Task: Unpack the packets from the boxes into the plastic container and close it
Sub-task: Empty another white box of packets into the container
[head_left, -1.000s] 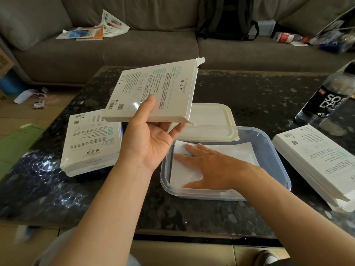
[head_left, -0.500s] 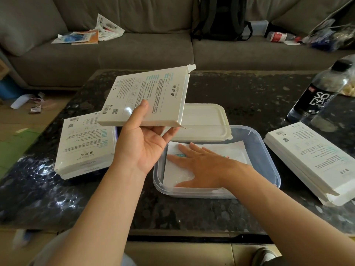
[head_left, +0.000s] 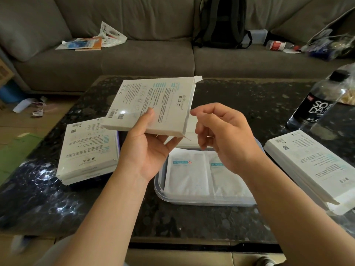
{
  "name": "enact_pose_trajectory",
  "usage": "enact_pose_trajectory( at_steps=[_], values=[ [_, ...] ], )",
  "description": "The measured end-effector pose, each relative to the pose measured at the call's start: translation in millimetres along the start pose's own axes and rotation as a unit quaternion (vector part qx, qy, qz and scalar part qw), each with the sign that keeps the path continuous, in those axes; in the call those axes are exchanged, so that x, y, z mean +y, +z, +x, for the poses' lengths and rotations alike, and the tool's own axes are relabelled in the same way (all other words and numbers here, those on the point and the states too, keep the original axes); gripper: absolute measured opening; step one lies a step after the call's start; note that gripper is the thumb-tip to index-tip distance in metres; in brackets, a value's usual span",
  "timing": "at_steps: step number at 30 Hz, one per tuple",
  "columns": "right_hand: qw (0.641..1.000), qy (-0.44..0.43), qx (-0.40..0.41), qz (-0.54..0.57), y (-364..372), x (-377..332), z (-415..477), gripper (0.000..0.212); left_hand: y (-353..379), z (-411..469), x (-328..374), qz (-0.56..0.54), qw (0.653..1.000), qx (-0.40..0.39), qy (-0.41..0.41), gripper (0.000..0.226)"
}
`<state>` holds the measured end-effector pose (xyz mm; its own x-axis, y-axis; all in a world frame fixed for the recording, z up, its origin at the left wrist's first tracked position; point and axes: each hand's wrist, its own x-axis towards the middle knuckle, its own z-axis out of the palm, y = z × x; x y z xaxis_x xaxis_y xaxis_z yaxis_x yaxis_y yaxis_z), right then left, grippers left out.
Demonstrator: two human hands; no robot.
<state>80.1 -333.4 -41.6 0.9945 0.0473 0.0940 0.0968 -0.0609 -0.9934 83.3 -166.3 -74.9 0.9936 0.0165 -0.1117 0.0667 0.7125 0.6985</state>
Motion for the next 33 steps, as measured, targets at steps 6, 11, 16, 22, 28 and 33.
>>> enact_pose_trajectory(
  at_steps=[6, 11, 16, 22, 28, 33],
  values=[
    [0.996, 0.053, -0.047, 0.055, -2.6, -4.8, 0.8, 0.026, 0.2, -1.4, -4.7, 0.011, 0.999, -0.033, -0.017, 0.049],
    [0.991, 0.107, -0.038, 0.069, -10.8, -0.8, 9.8, 0.031, 3.5, -2.7, -12.6, 0.036, 0.998, -0.048, -0.033, 0.050],
    [0.986, 0.126, 0.002, 0.111, -13.5, -1.4, 12.2, 0.024, 4.6, -2.1, -15.3, 0.027, 0.998, -0.047, -0.038, 0.055],
    [0.985, 0.126, 0.023, 0.113, -9.7, -1.8, 12.8, 0.040, 5.0, -1.8, -15.6, 0.010, 0.999, -0.026, -0.040, 0.057],
    [0.983, 0.100, 0.023, 0.153, -17.4, -5.5, 13.3, 0.033, 1.7, -0.1, -8.2, -0.058, 0.997, 0.022, -0.044, 0.046],
    [0.978, 0.103, 0.065, 0.167, -28.1, -14.3, 11.9, 0.020, 0.9, 0.6, 1.7, -0.089, 0.995, 0.029, -0.032, 0.060]
  ],
)
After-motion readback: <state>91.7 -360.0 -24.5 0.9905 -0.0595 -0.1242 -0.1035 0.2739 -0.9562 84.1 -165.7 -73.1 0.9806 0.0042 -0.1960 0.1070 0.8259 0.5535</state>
